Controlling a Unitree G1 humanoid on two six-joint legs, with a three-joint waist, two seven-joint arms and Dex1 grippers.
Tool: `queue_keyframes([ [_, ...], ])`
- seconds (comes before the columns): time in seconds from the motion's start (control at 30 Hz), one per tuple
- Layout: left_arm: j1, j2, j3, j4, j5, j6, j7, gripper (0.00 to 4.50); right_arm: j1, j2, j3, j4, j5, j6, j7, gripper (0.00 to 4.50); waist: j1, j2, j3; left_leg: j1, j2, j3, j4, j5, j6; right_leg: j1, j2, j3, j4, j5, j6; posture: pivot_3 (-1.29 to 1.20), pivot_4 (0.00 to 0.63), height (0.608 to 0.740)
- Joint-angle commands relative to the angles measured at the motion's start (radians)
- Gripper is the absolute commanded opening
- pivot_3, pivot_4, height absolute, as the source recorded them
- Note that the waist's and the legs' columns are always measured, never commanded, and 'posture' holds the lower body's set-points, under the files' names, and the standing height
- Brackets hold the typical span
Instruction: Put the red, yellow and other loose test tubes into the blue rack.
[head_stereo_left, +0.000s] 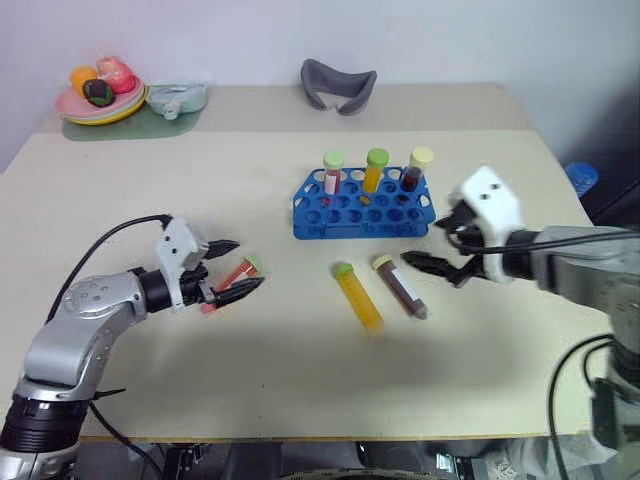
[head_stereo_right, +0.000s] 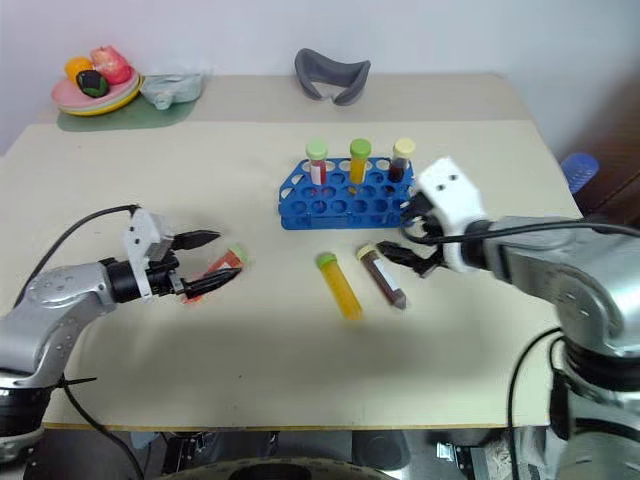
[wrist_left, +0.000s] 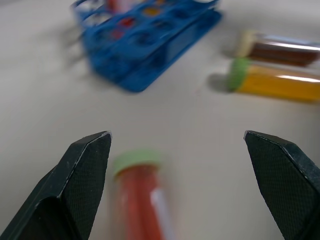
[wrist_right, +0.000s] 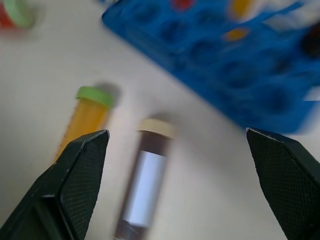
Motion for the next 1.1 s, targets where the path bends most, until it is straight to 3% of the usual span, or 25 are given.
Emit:
queue_keyframes([
  [0.03, -0.006, -0.006, -0.044, -0.023, 0.026, -0.057, -0.037, 4.35, -0.057, -0.007, 0.056, 0.096, 0.162, 0.007, -0.212, 4.50, -0.001, 0.000, 0.000, -0.002, 0.000, 0.000, 0.000, 0.000, 0.000, -0.002, 0.000, 0.000, 0.000, 0.000, 0.000, 0.00, 0.150, 0.740],
  [0.33, 0.074, -0.057, -0.118, -0.150, 0.044, -0.064, 0.002, 4.35, -0.220, -0.011, 0.268, 0.411, 0.702, 0.007, -0.768, 4.50, -0.012, 0.000, 0.000, -0.008, 0.001, 0.000, 0.002, 0.000, 0.000, -0.008, 0.001, 0.000, 0.003, 0.000, 0.000, 0.00, 0.150, 0.740],
  [0.5, 0.102, -0.078, -0.127, -0.196, 0.045, -0.043, 0.047, 4.35, -0.272, -0.082, 0.498, 0.488, 1.064, -0.187, -1.113, 4.50, -0.008, 0.000, 0.000, -0.010, 0.001, -0.001, 0.003, 0.000, 0.000, -0.010, 0.001, 0.000, 0.003, 0.000, 0.000, 0.00, 0.150, 0.740],
  [0.7, 0.139, -0.072, -0.116, -0.190, 0.049, -0.065, 0.044, 4.35, -0.276, -0.074, 0.587, 0.506, 1.102, -0.291, -1.285, 4.50, -0.010, 0.000, 0.000, -0.011, 0.001, -0.001, 0.004, 0.000, 0.001, -0.011, 0.001, 0.000, 0.004, 0.000, 0.000, 0.00, 0.150, 0.740],
  [1.0, 0.166, -0.044, -0.110, -0.120, 0.075, -0.149, -0.009, 4.35, -0.271, -0.040, 0.590, 0.501, 1.102, -0.325, -1.354, 4.50, -0.009, 0.001, 0.000, -0.011, 0.001, -0.001, 0.004, 0.000, 0.001, -0.012, 0.001, 0.000, 0.004, 0.000, 0.000, 0.00, 0.150, 0.740],
  [1.1, 0.169, -0.044, -0.108, -0.114, 0.073, -0.163, -0.017, 4.50, -0.265, -0.033, 0.587, 0.501, 1.102, -0.325, -1.354, 3.69, -0.009, 0.001, 0.000, -0.011, 0.001, -0.001, 0.004, 0.000, 0.001, -0.012, 0.001, 0.000, 0.004, 0.000, 0.000, 0.00, 0.150, 0.740],
])
